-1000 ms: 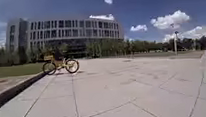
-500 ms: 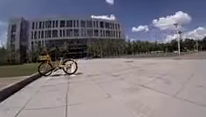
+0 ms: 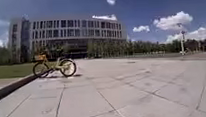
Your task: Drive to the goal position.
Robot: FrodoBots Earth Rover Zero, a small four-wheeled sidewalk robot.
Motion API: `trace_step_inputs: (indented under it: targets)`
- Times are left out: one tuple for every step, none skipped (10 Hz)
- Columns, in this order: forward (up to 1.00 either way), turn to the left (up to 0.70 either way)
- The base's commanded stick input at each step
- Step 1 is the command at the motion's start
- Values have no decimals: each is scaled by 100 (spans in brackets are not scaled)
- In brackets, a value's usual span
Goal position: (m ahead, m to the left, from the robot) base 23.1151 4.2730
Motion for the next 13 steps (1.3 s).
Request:
trace_step_inputs:
  targets:
    - [85,1]
    - [85,1]
    - [85,1]
    - [85,1]
    - [85,1]
    - [85,1]
    - [85,1]
    - [85,1]
    - [85,1]
    - [85,1]
    - [85,1]
    - [85,1]
    - [85,1]
